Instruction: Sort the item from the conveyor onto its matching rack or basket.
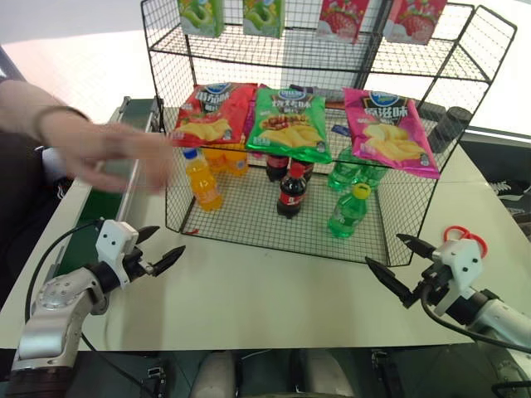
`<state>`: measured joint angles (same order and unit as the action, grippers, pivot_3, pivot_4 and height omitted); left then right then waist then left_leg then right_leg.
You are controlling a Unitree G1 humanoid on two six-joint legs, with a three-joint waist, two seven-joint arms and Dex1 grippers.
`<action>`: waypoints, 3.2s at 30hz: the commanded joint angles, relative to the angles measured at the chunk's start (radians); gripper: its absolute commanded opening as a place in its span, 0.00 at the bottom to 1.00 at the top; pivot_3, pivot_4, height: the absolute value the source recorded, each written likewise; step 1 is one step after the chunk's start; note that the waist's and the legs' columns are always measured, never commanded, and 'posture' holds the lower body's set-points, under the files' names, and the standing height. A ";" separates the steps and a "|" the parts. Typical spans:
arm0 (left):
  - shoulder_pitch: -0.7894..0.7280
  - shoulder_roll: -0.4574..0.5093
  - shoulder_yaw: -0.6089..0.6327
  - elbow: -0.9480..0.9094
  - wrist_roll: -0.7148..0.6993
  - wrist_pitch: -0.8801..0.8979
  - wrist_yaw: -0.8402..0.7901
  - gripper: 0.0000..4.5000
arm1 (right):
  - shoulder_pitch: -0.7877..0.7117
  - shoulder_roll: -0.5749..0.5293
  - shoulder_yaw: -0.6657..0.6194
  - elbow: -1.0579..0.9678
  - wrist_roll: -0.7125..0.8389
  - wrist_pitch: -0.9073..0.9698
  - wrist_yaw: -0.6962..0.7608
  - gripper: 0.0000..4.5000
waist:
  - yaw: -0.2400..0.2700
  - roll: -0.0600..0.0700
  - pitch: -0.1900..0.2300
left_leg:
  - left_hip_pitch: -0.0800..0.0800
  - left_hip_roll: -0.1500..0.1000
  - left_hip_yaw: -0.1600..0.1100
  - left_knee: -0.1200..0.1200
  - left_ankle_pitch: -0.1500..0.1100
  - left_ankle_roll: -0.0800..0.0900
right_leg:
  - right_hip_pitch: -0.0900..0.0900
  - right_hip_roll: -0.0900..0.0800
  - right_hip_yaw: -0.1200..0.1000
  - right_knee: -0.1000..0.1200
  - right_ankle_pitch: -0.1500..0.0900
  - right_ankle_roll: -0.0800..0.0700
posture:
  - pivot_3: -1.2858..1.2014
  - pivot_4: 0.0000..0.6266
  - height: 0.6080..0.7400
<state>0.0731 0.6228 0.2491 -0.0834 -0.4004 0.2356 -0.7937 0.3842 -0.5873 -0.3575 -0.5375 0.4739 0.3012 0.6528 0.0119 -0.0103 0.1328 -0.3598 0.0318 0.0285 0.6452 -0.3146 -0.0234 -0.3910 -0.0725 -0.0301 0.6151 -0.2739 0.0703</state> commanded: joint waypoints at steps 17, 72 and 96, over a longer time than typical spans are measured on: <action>0.008 -0.014 0.028 0.001 -0.009 -0.041 -0.017 0.99 | -0.025 0.001 0.014 -0.017 -0.015 0.000 -0.004 1.00 | 0.000 0.000 0.000 | 0.000 0.000 0.000 0.000 0.000 0.000 | 0.000 0.000 0.000 0.000 0.000 0.000 | 0.52 0.24 1.00; -0.130 -0.171 0.284 0.177 0.025 -0.151 0.491 0.99 | -0.249 0.104 0.311 -0.016 -0.072 0.003 -0.052 1.00 | 0.001 -0.003 -0.001 | -0.001 -0.001 0.000 0.000 0.000 0.000 | 0.000 0.000 -0.001 0.000 0.000 0.001 | 0.52 0.24 1.00; -0.194 -0.232 0.246 0.284 0.086 -0.245 0.593 0.99 | -0.256 0.182 0.504 0.006 -0.129 -0.066 -0.025 1.00 | -0.002 -0.004 -0.002 | 0.000 -0.001 0.000 0.001 0.000 0.000 | 0.000 0.000 -0.001 0.000 0.002 0.003 | 0.52 0.24 1.00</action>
<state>-0.1128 0.3872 0.4862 0.2044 -0.3224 0.0188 -0.2115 0.1364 -0.4127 0.1429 -0.5205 0.3386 0.2557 0.6212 0.0103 -0.0142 0.1307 -0.3601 0.0310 0.0285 0.6457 -0.3145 -0.0235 -0.3911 -0.0725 -0.0312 0.6155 -0.2723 0.0731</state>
